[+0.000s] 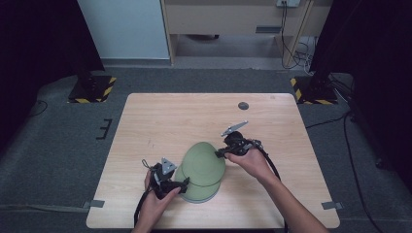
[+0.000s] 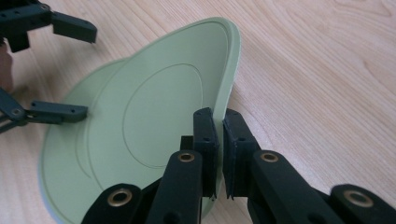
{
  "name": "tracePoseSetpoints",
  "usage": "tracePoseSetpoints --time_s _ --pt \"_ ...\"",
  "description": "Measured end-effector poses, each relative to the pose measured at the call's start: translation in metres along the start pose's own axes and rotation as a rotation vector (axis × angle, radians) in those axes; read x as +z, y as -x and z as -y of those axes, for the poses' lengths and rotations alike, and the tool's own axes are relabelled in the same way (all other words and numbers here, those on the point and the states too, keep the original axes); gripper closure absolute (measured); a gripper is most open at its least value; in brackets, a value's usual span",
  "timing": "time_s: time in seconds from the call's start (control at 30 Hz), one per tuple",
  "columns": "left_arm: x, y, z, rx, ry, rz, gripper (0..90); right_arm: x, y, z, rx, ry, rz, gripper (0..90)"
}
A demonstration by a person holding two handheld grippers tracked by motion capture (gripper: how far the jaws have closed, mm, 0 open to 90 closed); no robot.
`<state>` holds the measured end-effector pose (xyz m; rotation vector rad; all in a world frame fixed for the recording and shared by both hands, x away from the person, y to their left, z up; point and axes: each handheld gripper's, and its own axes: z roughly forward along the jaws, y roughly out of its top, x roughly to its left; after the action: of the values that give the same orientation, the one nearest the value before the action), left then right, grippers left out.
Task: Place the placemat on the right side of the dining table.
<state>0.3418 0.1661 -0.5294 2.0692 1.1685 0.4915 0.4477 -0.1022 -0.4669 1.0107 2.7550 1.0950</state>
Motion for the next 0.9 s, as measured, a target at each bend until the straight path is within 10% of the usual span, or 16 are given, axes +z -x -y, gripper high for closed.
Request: tracePoseSetpoints --time_s 0.37,0.9 --pt "-0.011 -0.016 0.0 -0.035 0.051 -0.037 2.1 -0.021 -0.007 -0.016 -0.001 0.037 -0.028 85.9" --pt "-0.013 -0.039 0.007 -0.098 0.001 -0.116 2.2 -0.044 -0.016 -0.031 0.007 0.09 -0.089 86.1"
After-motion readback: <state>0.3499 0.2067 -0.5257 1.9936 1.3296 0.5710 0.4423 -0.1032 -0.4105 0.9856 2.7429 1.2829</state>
